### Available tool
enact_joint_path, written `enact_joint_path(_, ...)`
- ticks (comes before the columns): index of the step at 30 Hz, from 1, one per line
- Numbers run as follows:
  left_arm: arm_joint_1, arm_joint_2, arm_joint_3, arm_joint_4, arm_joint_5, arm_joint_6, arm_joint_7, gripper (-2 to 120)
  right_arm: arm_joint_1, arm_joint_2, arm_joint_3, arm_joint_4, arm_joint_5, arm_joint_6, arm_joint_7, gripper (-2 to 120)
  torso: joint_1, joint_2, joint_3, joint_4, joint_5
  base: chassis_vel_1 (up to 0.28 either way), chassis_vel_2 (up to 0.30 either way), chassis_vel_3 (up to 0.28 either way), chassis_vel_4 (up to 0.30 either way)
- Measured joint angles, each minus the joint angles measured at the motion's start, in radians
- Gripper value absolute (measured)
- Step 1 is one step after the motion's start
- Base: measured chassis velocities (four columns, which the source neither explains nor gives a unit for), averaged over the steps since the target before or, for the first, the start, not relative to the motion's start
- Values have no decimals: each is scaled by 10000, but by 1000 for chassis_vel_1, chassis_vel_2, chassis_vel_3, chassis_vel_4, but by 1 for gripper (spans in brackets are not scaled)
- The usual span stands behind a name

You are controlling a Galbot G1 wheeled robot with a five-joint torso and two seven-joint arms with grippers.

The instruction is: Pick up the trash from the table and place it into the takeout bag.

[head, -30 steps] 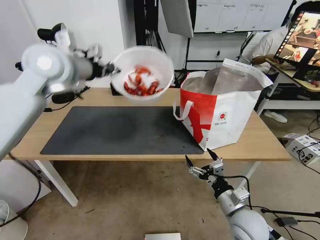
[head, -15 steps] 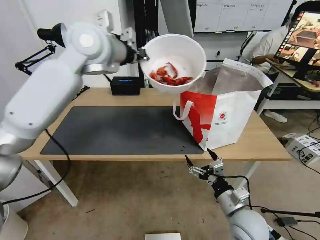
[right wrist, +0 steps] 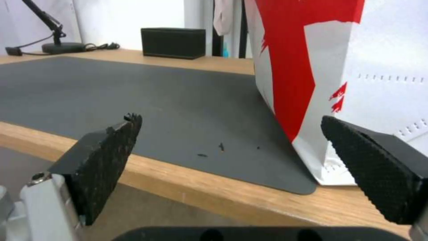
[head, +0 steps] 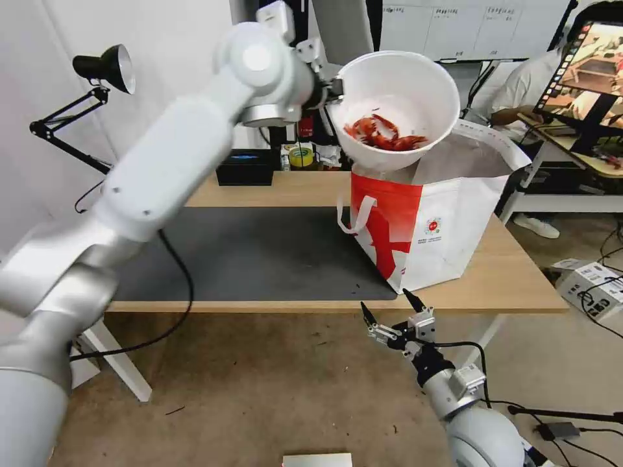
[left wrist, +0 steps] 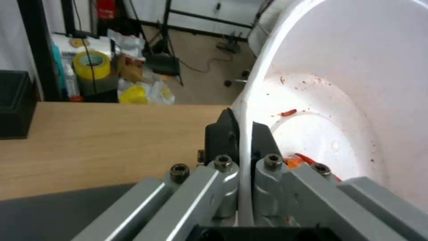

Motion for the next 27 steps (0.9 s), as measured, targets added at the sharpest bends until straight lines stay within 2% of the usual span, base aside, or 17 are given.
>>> enact_joint_path(2, 43, -481, 398, 453, 870, -476, -1, 0, 0, 0, 0, 0, 0, 0, 0, 100, 0, 0, 0, -2, 1, 0, 0, 0, 0)
enact_joint_path(3, 43, -481, 398, 453, 870, -476, -1, 0, 0, 0, 0, 0, 0, 0, 0, 100, 0, 0, 0, -2, 1, 0, 0, 0, 0)
enact_joint_path(6, 284, -605, 963, 583, 2132, -1124, 394, 0, 0, 0, 0, 0, 0, 0, 0, 100, 0, 0, 0, -1, -1, 0, 0, 0, 0)
enact_joint_path(7, 284, -605, 963, 583, 2132, -1124, 394, 0, 0, 0, 0, 0, 0, 0, 0, 100, 0, 0, 0, -1, -1, 0, 0, 0, 0)
enact_joint_path(10, 450, -472, 1431, 473, 3016, -1506, 595, 0, 0, 0, 0, 0, 0, 0, 0, 100, 0, 0, 0, 2, -3, 0, 0, 0, 0)
enact_joint_path(14, 503, -343, 1707, 370, 3654, -1681, 779, 0, 0, -1, 0, 0, 0, 0, -1, 100, 0, 0, -1, 1, -3, 0, 0, 0, 0)
enact_joint_path(16, 522, -64, 2127, 209, 4600, -1865, 1165, 0, 0, 0, 0, 0, 0, 0, 0, 100, 0, 0, 0, 1, -3, 0, 0, 0, 0)
enact_joint_path(17, 522, -64, 2127, 209, 4600, -1865, 1165, 0, 0, 0, 0, 0, 0, 0, 0, 100, 0, 0, 0, 1, -3, 0, 0, 0, 0)
enact_joint_path(20, 492, 359, 2601, -35, 5428, -1958, 1783, 0, 0, 0, 0, 0, 0, 0, 0, 100, 0, 0, 0, 2, -5, 0, 0, 0, 0)
enact_joint_path(22, 479, 455, 2658, -129, 5471, -1937, 1940, 0, 0, 0, 0, 0, 0, 0, 0, 100, -1, 0, -1, 3, -5, 0, 0, 0, 0)
enact_joint_path(27, 381, 785, 2851, -699, 5229, -1337, 2595, 0, 0, 0, 0, 0, 0, 0, 0, 100, -1, 0, -1, 2, -4, 0, 0, 0, 0)
